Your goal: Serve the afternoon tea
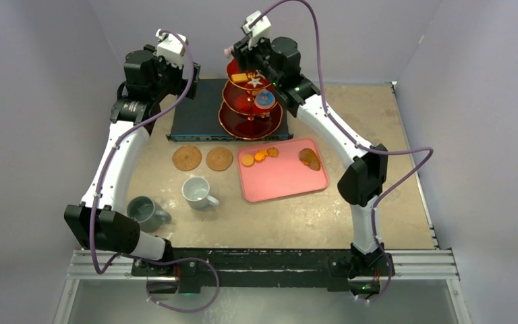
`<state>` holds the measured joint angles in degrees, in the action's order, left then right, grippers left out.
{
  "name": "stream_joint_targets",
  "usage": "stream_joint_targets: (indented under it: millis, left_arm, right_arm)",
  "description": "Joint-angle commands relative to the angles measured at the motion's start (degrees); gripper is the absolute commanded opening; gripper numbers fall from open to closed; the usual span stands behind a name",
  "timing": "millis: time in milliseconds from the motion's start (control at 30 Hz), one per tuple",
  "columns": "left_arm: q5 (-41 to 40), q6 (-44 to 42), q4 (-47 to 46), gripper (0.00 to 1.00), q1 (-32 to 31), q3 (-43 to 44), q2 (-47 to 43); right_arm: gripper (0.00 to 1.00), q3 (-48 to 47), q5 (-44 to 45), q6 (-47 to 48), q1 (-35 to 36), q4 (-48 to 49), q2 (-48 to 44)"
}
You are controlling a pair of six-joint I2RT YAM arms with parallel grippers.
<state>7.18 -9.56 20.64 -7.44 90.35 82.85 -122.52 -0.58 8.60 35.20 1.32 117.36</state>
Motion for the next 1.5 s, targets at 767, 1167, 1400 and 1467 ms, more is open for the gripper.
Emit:
stream_joint_targets:
  millis: [767, 1167, 1400, 1467]
  left_arm:
    - [-0.09, 0.73, -1.83, 0.99, 0.65, 1.7, -1.81]
    - [0.12, 0.76, -1.41, 0.99, 0.64, 1.19, -2.45]
    - [-0.05, 0.45, -1.12, 0.99, 0.61, 1.06, -2.6]
    - [-0.06, 0.42, -1.12, 0.99, 0.64, 1.06, -2.61]
  right_arm:
    - [0.53, 24.83, 0.3, -0.37, 2.62, 7.61, -27.53]
    - [0.54, 61.34, 1.16, -8.02, 3.72, 12.06, -43.42]
    - [0.54, 70.55, -0.34, -11.52, 6.19, 19.12, -42.17]
    - [0.54, 71.71, -1.01, -11.44, 7.1, 21.57, -40.53]
